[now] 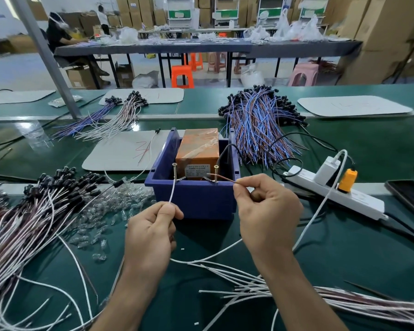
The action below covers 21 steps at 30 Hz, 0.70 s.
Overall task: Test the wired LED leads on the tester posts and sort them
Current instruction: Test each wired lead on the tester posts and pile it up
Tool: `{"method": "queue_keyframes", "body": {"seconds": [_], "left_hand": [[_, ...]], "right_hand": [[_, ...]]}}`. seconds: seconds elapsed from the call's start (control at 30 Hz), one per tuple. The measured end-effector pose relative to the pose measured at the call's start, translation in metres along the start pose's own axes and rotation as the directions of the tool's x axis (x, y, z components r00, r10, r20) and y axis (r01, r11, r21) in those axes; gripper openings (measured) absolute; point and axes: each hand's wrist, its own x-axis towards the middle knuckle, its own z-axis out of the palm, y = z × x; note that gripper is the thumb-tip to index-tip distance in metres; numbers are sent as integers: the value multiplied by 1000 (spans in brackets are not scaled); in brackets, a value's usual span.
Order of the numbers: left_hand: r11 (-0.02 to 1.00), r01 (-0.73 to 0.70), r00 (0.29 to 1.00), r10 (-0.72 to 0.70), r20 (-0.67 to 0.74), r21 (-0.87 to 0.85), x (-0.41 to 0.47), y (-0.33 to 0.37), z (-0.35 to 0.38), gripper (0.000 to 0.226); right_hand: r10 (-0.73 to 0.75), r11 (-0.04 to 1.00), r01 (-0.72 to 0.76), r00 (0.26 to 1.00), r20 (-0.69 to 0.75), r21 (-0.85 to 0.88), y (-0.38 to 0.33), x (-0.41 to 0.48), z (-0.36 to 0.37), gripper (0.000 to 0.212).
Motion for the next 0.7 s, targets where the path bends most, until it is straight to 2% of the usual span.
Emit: {"method": "queue_keyframes", "body": {"seconds": [0.17,0.5,0.6,0.7], "left_hand": [[1000,5,1000,-5,-9,-4,0,2,-1,41],[1000,9,1000,-8,2,-6,-3,4,-1,41],[999,41,998,-43,-46,-31,-4,3,-1,41],[992,69,984,-86,-158,-109,-6,4,-1,38]], "right_hand": [[-26,1000,26,999,-23,-16,-1,0,1,10],[-7,999,7,1000,15,-34,2,-1,-2,18],[-47,999,47,998,38,-1,-3,-5,-5,14],[-102,995,99,982,161,28,-11,-14,-7,7]]}}
